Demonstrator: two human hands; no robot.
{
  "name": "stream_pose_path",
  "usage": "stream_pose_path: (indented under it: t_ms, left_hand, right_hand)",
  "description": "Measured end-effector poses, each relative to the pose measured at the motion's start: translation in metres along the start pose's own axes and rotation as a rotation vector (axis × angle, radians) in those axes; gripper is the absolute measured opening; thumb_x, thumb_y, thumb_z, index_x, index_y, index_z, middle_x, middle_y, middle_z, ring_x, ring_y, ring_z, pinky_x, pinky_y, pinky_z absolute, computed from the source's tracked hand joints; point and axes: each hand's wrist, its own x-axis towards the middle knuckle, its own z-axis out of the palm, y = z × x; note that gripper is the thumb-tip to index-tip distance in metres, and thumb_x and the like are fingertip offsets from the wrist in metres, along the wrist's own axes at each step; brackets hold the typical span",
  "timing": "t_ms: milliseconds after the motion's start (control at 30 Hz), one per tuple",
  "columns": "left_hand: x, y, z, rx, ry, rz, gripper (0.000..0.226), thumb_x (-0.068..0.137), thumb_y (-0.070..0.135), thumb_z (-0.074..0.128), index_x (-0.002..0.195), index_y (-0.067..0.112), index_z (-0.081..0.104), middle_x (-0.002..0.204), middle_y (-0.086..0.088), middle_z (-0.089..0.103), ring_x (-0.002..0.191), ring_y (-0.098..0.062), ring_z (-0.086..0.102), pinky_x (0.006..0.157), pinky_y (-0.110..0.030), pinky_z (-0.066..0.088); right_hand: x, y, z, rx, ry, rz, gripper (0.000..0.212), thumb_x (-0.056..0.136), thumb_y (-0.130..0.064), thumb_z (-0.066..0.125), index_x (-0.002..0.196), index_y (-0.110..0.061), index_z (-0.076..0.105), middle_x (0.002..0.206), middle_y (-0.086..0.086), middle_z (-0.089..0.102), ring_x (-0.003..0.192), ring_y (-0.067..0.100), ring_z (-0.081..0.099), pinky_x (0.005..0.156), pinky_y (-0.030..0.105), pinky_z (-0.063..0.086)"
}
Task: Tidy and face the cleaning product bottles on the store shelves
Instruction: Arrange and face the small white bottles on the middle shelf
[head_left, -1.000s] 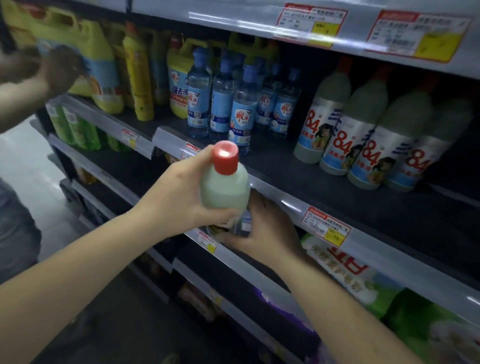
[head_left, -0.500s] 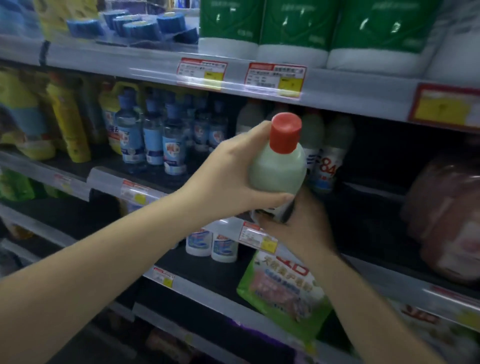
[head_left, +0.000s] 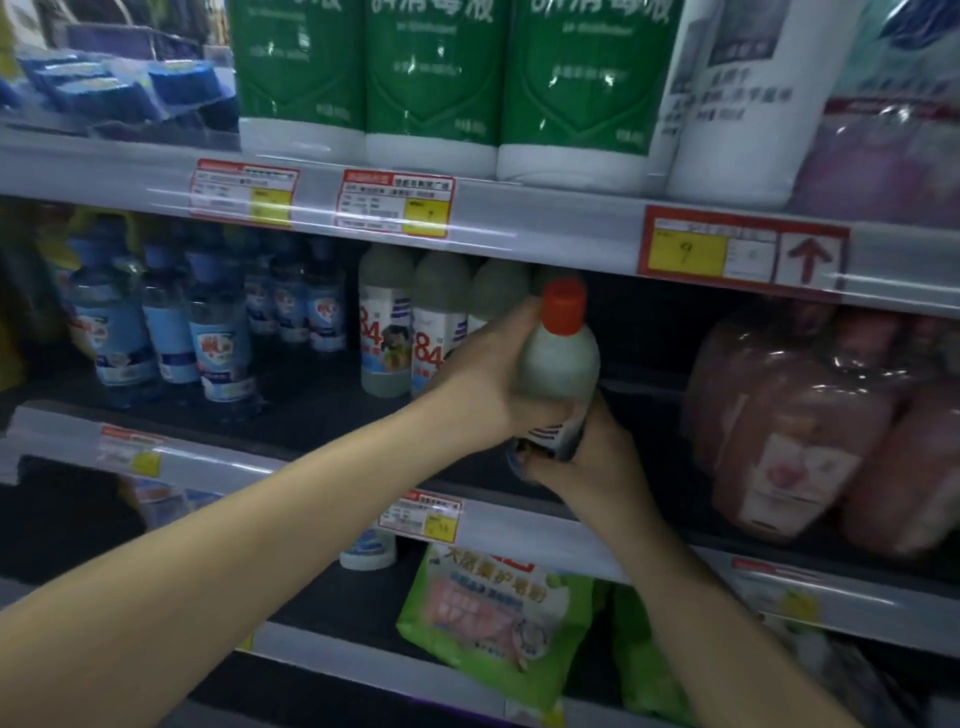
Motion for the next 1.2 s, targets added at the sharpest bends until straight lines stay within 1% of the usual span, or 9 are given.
stream_pose_path:
  t_ms: [167,300,433,567,667,800,933,1033,1200]
  left_hand:
    - [0.021,-0.007,0.010,-0.050,-0.016,-0.014,0.064,0.073,0.021,0.076,0.127,0.021,0.042,0.120,0.002,0.058,0.107,-0.012,0.055,0.089,-0.028,0.046]
    - [0.040,-0.015,0.014,-0.119,0.018,-0.051,0.057,0.074,0.015,0.075,0.124,0.013,0.047,0.116,-0.002,0.061,0.105,-0.012,0.058,0.093,-0.029,0.048]
    - [0.049,-0.019,0.018,-0.104,0.011,-0.045,0.057,0.076,0.013,0.074,0.126,0.012,0.047,0.111,0.004,0.058,0.100,-0.004,0.053,0.077,-0.011,0.043]
    - [0.042,-0.041,0.032,-0.037,0.007,-0.090,0.069,0.075,0.016,0.075,0.132,0.008,0.038,0.125,-0.005,0.055,0.114,-0.015,0.053,0.092,-0.026,0.045]
    - [0.029,-0.066,0.046,-0.019,-0.031,-0.165,0.058,0.076,0.015,0.073,0.126,0.007,0.045,0.121,-0.009,0.062,0.109,-0.019,0.060,0.094,-0.036,0.049]
    - [0.012,-0.083,0.060,-0.072,-0.077,-0.232,0.040,0.085,0.014,0.063,0.123,0.008,0.050,0.121,-0.010,0.062,0.110,-0.019,0.059,0.097,-0.037,0.048]
    - [0.009,-0.088,0.064,-0.043,-0.091,-0.220,0.032,0.087,0.009,0.058,0.119,0.006,0.054,0.120,-0.012,0.060,0.110,-0.023,0.058,0.095,-0.034,0.048]
    - [0.008,-0.090,0.066,-0.014,-0.096,-0.205,0.032,0.089,0.011,0.056,0.121,0.008,0.054,0.119,-0.011,0.061,0.109,-0.023,0.058,0.092,-0.031,0.047]
    - [0.007,-0.091,0.067,0.030,-0.133,-0.174,0.040,0.089,0.014,0.056,0.128,0.008,0.049,0.125,-0.010,0.059,0.115,-0.021,0.055,0.097,-0.034,0.046]
  right_hand:
    - [0.013,0.006,-0.001,-0.007,-0.002,0.075,0.060,0.070,-0.013,0.076,0.123,-0.017,0.047,0.111,-0.003,0.061,0.096,0.009,0.058,0.070,0.015,0.044]
    - [0.018,0.008,0.000,-0.021,0.031,0.103,0.053,0.071,-0.011,0.075,0.117,-0.013,0.048,0.106,-0.002,0.058,0.091,0.010,0.056,0.066,0.015,0.043]
    - [0.028,0.014,0.000,-0.075,0.078,0.100,0.053,0.070,-0.014,0.077,0.118,-0.012,0.054,0.116,0.007,0.056,0.096,0.014,0.053,0.076,0.024,0.041]
    - [0.036,0.019,0.004,-0.128,0.142,0.112,0.052,0.070,-0.014,0.077,0.117,-0.009,0.055,0.115,0.012,0.059,0.101,0.024,0.058,0.075,0.026,0.042]
    - [0.039,0.024,0.008,-0.102,0.204,0.135,0.045,0.074,-0.014,0.075,0.110,-0.004,0.050,0.109,0.014,0.063,0.094,0.024,0.062,0.070,0.027,0.044]
    - [0.045,0.028,0.012,-0.137,0.223,0.182,0.038,0.080,-0.016,0.071,0.108,-0.002,0.049,0.109,0.014,0.063,0.096,0.027,0.062,0.071,0.028,0.045]
    - [0.053,0.037,0.015,-0.283,0.248,0.209,0.033,0.080,-0.021,0.069,0.105,-0.003,0.058,0.110,0.018,0.060,0.097,0.031,0.060,0.078,0.038,0.050]
    - [0.054,0.040,0.016,-0.295,0.249,0.215,0.032,0.080,-0.022,0.069,0.105,-0.004,0.058,0.108,0.017,0.064,0.096,0.031,0.062,0.076,0.036,0.051]
    - [0.053,0.038,0.016,-0.280,0.244,0.211,0.034,0.083,-0.016,0.067,0.111,-0.004,0.051,0.111,0.015,0.064,0.099,0.029,0.063,0.078,0.038,0.053]
